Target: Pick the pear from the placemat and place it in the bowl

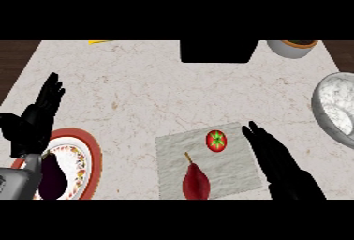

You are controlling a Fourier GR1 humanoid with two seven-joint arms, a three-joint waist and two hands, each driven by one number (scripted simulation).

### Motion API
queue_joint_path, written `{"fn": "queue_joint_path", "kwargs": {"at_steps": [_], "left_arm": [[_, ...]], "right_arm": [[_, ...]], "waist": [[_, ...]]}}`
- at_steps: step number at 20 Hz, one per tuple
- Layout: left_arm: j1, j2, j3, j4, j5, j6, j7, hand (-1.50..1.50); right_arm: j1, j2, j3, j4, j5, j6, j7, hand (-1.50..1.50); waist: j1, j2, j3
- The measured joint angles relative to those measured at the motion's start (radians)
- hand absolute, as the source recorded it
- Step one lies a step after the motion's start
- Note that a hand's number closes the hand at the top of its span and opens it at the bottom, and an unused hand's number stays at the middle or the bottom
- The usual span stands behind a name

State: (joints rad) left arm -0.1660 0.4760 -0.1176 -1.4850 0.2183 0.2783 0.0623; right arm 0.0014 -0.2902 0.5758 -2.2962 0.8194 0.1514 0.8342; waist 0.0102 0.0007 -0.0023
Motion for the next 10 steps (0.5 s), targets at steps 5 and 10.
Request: {"fn": "queue_joint_path", "kwargs": {"at_steps": [5,10], "left_arm": [[-0.023,-0.001,0.008,-0.002,-0.004,-0.008,0.020,0.00],[0.001,-0.010,0.016,0.000,-0.010,-0.017,0.001,0.00]], "right_arm": [[-0.152,0.053,-0.016,0.107,-0.098,0.192,0.109,-1.50],[-0.255,0.112,-0.050,0.253,-0.200,0.286,0.128,-1.50]], "waist": [[0.008,0.002,0.000],[0.008,0.002,0.000]]}}
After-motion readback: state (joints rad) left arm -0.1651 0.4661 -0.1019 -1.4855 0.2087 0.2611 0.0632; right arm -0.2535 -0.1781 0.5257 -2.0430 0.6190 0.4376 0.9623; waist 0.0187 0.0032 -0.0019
